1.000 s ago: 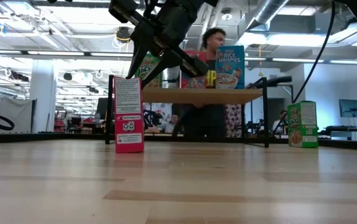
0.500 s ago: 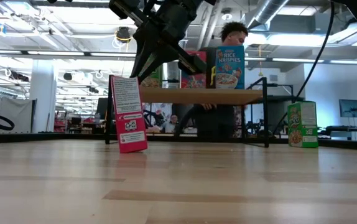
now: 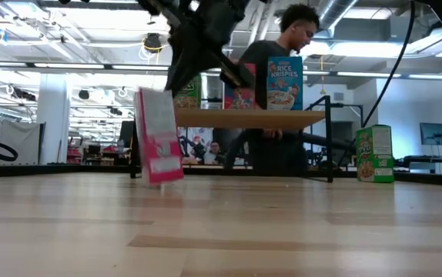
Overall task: Stack cereal on shelf
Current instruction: Put the red cereal box on the shelf aligned with the other red cereal box
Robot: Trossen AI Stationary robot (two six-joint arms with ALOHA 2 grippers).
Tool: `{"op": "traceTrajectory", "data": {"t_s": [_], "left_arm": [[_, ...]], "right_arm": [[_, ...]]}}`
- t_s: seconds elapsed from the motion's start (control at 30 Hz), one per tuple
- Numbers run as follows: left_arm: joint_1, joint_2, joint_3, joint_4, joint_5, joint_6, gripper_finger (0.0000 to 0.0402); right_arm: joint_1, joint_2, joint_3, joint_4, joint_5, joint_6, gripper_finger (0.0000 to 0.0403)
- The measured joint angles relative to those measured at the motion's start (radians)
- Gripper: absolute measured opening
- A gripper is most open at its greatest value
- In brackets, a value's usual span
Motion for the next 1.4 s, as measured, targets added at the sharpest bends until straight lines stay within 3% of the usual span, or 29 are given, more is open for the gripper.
{"op": "traceTrajectory", "data": {"t_s": [0.6,1.03,1.23,1.4], "left_arm": [[0.0,0.0,0.0,-0.006,-0.001,0.0,0.0108],[0.0,0.001,0.0,-0.008,-0.005,0.0,0.0108],[0.0,0.0,0.0,-0.008,-0.005,-0.001,0.0108],[0.0,0.0,0.0,-0.009,-0.005,-0.002,0.0108]], "right_arm": [[-0.022,-0.193,0.001,-0.057,-0.044,-0.062,0.0006],[-0.115,-0.374,0.003,-0.059,-0.049,-0.119,0.0007],[-0.185,-0.385,0.001,-0.061,-0.05,-0.103,0.0007],[-0.242,-0.365,0.002,-0.048,-0.109,-0.081,0.0007]]}}
